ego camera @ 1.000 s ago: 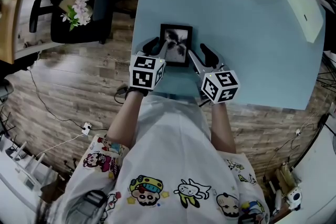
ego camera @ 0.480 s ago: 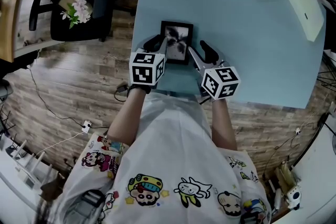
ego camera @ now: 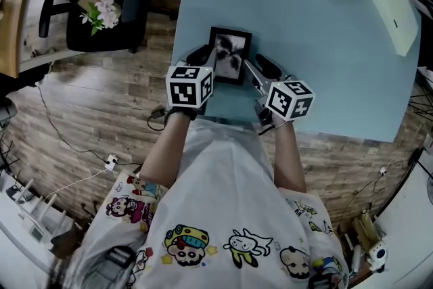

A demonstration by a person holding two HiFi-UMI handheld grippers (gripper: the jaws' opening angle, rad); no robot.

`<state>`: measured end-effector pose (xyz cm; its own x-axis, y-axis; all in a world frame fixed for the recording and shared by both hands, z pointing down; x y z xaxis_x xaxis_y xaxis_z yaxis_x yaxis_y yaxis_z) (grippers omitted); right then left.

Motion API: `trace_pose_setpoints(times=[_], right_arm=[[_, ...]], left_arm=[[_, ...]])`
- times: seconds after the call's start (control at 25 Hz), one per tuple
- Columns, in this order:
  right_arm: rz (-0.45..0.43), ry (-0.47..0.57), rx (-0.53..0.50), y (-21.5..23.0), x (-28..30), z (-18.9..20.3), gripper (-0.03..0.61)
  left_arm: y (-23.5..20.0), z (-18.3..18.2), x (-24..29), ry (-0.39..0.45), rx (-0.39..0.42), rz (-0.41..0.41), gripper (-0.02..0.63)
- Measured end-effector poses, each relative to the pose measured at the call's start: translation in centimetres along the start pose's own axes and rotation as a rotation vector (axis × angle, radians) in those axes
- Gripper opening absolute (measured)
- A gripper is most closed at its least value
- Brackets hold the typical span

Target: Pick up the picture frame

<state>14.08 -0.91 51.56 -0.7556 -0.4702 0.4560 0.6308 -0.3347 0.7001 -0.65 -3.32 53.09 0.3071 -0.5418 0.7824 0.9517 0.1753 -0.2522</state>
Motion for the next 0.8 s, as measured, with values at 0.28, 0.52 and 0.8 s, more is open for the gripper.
trace_pose_setpoints(times=[0.28, 0.52, 0.8], right_arm=[[-0.07, -0.017, 0.128, 0.4, 0.8, 0.3, 0.19], [-0.092, -0.069, 0.192, 0.9, 1.1, 0.3, 0.192], [-0.22, -0.101, 0.354, 0.7, 1.8, 0.3, 0.19]], left_arm=[[-0.1, -0.1, 0.0, -0.008, -0.021, 0.008, 0.067], [-0.2, -0.1, 0.0, -0.016, -0.043, 0.02, 0.067], [-0.3, -0.2, 0.0, -0.029, -0.059, 0.036, 0.066]])
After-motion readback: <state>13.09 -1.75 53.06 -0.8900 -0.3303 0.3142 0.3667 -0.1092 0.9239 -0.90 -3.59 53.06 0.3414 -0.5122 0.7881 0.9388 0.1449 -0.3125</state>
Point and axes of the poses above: the fingertips, and each gripper's own axes: x forward along the fingers, y to its right, z out of its underside, the point moved 4 cm from there along -x, backward along the fingers, and after that the axes turned 12 degrees about -z, right-handed, at the moved point
